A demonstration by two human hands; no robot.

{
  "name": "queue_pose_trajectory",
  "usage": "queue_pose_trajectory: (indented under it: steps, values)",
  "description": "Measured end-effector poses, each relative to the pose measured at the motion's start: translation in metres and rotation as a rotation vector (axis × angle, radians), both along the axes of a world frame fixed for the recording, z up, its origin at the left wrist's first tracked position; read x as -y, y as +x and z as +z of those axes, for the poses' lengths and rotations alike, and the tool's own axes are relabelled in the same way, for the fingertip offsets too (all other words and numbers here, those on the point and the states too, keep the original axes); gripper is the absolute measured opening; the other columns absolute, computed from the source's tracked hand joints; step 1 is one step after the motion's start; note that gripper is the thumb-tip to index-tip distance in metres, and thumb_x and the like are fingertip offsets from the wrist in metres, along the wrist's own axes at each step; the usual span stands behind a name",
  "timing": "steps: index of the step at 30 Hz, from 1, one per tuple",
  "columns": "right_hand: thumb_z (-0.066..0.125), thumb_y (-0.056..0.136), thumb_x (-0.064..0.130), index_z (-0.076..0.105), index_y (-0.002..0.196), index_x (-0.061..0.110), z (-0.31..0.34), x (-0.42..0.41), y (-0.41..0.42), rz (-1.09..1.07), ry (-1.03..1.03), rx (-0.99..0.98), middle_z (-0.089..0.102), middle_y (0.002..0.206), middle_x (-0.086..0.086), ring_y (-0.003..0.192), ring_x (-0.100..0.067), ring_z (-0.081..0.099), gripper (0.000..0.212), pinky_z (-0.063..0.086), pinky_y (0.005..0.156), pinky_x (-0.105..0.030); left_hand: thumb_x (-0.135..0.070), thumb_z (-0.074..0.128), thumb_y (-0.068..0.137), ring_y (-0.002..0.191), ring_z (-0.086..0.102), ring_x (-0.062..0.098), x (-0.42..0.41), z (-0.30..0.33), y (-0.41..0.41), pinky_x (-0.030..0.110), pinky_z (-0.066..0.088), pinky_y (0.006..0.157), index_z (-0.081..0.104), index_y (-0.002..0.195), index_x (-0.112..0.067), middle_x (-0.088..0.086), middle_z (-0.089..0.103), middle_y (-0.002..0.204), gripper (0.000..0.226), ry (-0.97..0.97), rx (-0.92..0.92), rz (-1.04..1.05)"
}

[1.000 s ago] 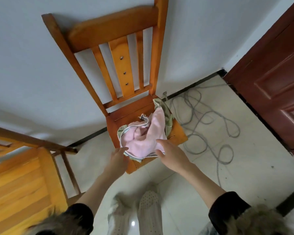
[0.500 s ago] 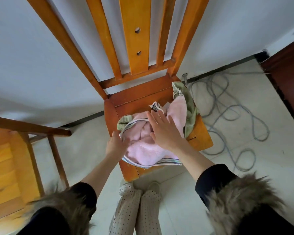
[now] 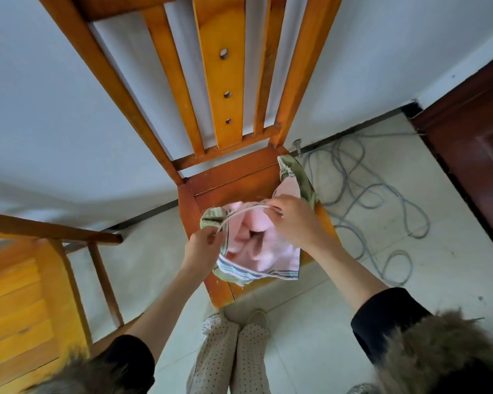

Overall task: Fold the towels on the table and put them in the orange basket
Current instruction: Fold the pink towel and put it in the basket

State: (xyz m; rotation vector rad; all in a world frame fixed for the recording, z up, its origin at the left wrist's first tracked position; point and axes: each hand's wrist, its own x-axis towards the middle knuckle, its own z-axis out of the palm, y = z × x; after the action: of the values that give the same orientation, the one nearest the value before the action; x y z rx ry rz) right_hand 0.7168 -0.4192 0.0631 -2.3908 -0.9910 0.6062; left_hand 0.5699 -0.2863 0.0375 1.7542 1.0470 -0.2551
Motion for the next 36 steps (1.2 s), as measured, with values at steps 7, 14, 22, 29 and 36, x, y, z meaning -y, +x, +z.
queue_pose_trajectory:
  steps: [7,14,22,29,36]
  values:
    - [0.058,0.087,0.011,0.070,0.097,0.010,0.121,0.023,-0.003,-0.075,0.172,0.005,0.066,0.091,0.002,0.085,-0.015,0.061,0.015,0.048,0.076,-0.023,-0.024,0.048,0.096,0.079,0.063,0.033,0.013,0.120,0.004,0.043,0.052,0.073,0.063,0.090,-0.008,0.015,0.067,0.087,0.023,-0.028,0.189,-0.147]
    - [0.059,0.085,0.005,0.071,0.096,0.008,0.261,0.042,0.002,-0.220,0.313,0.075,0.061,0.089,0.000,0.085,-0.012,0.056,0.016,0.037,0.072,-0.007,-0.024,0.052,0.094,0.075,0.063,0.035,0.023,0.248,0.012,0.048,0.052,0.070,0.066,0.086,-0.017,0.012,0.068,0.079,0.018,0.018,0.407,-0.228]
    - [0.068,0.081,0.011,0.075,0.087,0.012,0.392,0.066,0.010,-0.265,0.390,0.269,0.065,0.086,-0.010,0.083,-0.020,0.061,0.009,0.040,0.073,-0.016,-0.023,0.060,0.089,0.053,0.051,-0.002,0.006,0.371,0.041,0.009,0.037,0.049,0.057,0.079,-0.027,-0.009,0.058,0.064,0.011,0.358,0.663,-0.284]
    - [0.069,0.081,0.013,0.074,0.082,0.008,0.456,0.065,-0.002,-0.241,0.441,0.418,0.065,0.082,-0.015,0.079,-0.025,0.060,0.008,0.041,0.074,-0.028,-0.013,0.052,0.088,0.087,0.057,0.028,-0.027,0.436,0.036,0.036,0.045,0.072,0.059,0.095,-0.013,0.006,0.060,0.094,0.010,0.880,0.668,-0.341]
    - [0.066,0.084,0.016,0.067,0.070,0.007,0.484,0.031,-0.032,-0.184,0.540,0.441,0.062,0.073,-0.007,0.069,-0.021,0.054,0.017,0.035,0.061,-0.020,-0.008,0.050,0.084,0.086,0.053,0.028,-0.063,0.464,-0.006,0.032,0.039,0.068,0.057,0.096,-0.009,0.007,0.058,0.091,0.014,0.922,0.605,-0.111]
